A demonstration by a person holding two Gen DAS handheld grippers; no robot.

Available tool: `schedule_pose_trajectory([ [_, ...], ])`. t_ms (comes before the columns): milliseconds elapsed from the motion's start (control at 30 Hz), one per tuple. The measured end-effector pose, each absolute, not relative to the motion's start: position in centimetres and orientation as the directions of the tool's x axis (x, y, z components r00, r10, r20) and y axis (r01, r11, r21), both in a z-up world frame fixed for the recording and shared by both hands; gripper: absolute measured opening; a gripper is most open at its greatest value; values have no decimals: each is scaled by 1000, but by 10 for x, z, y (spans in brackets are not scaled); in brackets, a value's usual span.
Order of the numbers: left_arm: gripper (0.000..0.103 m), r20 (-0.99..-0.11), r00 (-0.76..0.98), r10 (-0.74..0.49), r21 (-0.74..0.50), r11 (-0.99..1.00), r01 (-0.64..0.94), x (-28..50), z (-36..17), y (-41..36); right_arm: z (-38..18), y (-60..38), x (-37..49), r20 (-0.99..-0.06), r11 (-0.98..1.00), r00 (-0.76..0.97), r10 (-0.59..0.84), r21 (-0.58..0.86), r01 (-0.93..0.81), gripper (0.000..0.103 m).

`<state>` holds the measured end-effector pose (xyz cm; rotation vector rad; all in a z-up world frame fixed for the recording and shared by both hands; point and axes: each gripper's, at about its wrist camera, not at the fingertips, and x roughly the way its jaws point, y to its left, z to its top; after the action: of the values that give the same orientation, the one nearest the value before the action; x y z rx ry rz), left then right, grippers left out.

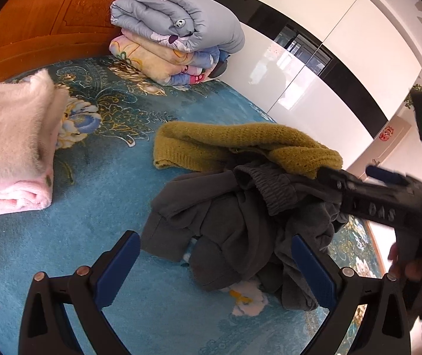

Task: Fold clothes
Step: 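Reach the right gripper to the mustard sweater and grasp its edge, then lift the mustard sweater off the grey clothes with the right gripper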

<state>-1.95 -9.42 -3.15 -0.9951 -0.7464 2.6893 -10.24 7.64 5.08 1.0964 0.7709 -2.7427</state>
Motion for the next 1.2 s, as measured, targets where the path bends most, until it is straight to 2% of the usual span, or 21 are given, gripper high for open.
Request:
schedule_pose_trajectory([
  [333, 103, -543, -781, 309, -528, -849, 32, -10, -48, -116, 9, 10, -183, -614, -646, -727, 307, -696, 315, 103],
  [400, 103, -546, -779, 308, -533, -845, 39, -8, -51, -119, -6, 6, -194, -612, -605, -705, 359, -727, 324, 90],
  [433, 103, -550, -776, 308, -535, -844, 44, -7, -53, -120, -11, 6, -200, -622, -601, -683, 383, -729, 327, 64],
  [467, 103, -556, -772, 308, -535, -843, 50, -5, -54, -121, -16, 8, -207, -633, -601, -659, 406, -729, 329, 46],
  [533, 103, -572, -763, 301, -530, -845, 64, 0, -56, -124, -12, 13, -214, -648, -639, -635, 419, -708, 300, 41],
  [633, 103, -591, -755, 284, -518, -851, 86, 11, -56, -128, 15, 20, -215, -620, -688, -658, 428, -695, 208, 23],
  [800, 103, -583, -769, 262, -523, -845, 108, 30, -42, -135, 83, 49, -203, -554, -760, -721, 416, -647, 59, 16],
  [900, 103, -573, -778, 258, -537, -835, 119, 44, -22, -134, 130, 78, -184, -523, -803, -762, 383, -596, 5, 15],
  [1067, 103, -552, -798, 244, -517, -851, 97, 64, 14, -119, 197, 121, -140, -458, -855, -835, 306, -517, -29, 15],
  [1200, 103, -533, -812, 237, -490, -869, 68, 86, 47, -102, 253, 158, -78, -357, -881, -907, 225, -472, -33, 15],
])
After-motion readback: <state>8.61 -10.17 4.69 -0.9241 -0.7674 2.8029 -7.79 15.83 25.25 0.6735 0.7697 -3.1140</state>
